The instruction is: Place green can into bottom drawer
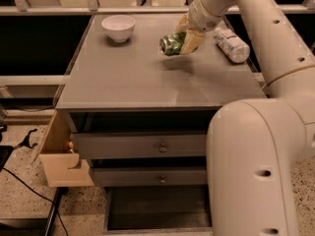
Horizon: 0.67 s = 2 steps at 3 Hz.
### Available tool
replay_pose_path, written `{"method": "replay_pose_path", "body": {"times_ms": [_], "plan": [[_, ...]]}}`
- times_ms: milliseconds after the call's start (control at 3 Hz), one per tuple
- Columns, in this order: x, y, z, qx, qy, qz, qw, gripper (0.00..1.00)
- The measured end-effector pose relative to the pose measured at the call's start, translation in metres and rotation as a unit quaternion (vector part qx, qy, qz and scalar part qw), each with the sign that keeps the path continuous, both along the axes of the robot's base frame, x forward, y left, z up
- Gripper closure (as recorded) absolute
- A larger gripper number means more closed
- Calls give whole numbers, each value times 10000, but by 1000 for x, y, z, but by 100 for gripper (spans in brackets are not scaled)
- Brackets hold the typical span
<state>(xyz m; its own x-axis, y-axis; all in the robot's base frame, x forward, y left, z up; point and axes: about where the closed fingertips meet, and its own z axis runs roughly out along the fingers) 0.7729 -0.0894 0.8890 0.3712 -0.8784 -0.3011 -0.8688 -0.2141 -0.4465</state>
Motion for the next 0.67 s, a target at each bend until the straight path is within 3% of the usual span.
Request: {"method": "replay_pose_path", "body": {"times_ms": [333, 667], "plan": [[-25, -5, 43, 342, -369, -375, 9980, 100], [-57, -6, 65, 558, -615, -553, 9950, 100]]}}
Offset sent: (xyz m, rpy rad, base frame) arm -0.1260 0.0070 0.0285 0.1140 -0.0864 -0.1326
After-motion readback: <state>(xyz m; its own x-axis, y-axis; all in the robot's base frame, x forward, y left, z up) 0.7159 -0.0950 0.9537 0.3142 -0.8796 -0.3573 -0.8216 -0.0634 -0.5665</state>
